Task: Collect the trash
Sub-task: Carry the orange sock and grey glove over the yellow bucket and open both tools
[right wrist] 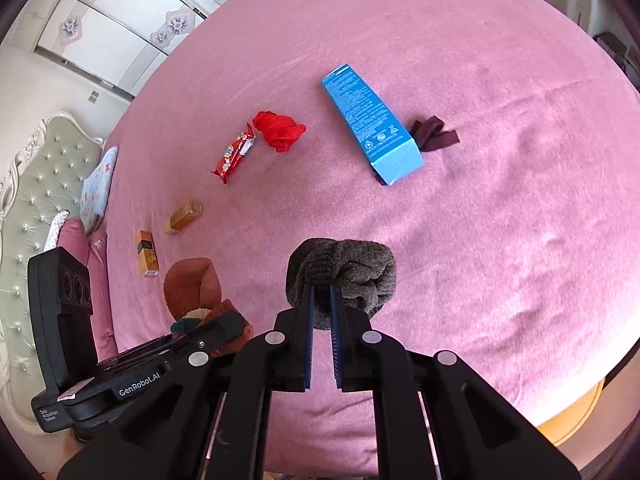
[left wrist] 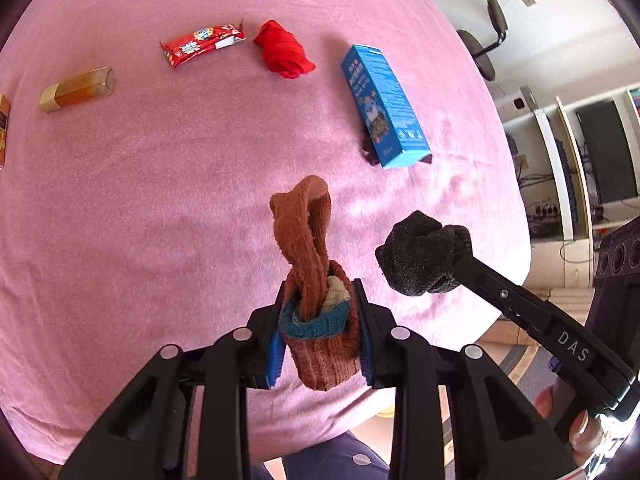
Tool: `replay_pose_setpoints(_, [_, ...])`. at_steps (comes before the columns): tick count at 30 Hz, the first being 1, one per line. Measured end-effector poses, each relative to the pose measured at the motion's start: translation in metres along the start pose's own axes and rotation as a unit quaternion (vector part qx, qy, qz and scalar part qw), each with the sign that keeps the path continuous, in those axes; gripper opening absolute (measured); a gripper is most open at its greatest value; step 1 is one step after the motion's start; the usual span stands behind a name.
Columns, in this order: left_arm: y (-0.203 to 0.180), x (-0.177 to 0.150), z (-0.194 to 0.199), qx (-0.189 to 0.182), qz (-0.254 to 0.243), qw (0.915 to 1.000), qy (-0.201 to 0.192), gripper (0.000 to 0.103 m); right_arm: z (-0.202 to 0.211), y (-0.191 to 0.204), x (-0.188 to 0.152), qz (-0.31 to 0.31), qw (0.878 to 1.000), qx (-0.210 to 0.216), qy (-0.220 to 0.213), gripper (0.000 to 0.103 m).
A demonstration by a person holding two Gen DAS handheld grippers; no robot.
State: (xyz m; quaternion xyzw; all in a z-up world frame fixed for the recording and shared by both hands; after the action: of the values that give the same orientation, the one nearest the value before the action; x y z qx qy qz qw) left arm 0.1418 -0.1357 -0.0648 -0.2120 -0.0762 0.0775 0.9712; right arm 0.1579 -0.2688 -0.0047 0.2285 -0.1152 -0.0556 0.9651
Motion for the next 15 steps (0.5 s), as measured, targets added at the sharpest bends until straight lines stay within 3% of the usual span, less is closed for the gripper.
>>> replay_pose_setpoints(7, [-0.034, -0.048, -0.006, -0.007, -0.064, 0.9975, 0.031, 0.030, 0.049, -0.038, -0.064, -0.055, 0.997, -0.014, -0.044, 0.008])
replay_pose_setpoints(15, [-0.117, -0.097, -0.042, -0.020, -0.139, 0.9870, 0.078, 0.030, 0.113, -0.121, -0.117, -0.116, 0.989, -0.049, -0.075, 0.008])
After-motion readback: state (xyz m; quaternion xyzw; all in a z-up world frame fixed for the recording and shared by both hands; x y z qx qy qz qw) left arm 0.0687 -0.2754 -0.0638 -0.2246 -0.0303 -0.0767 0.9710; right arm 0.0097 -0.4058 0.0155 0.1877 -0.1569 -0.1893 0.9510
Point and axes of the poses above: each gripper's, at about its wrist camera, not at the fingertips, and z roughly against the way its jaws point, y to its left, x to its top, the point moved 2 cm from there along -z, roughly the way its jaws point, and after that the axes turned 1 degree about -x, right-handed, at the moved point
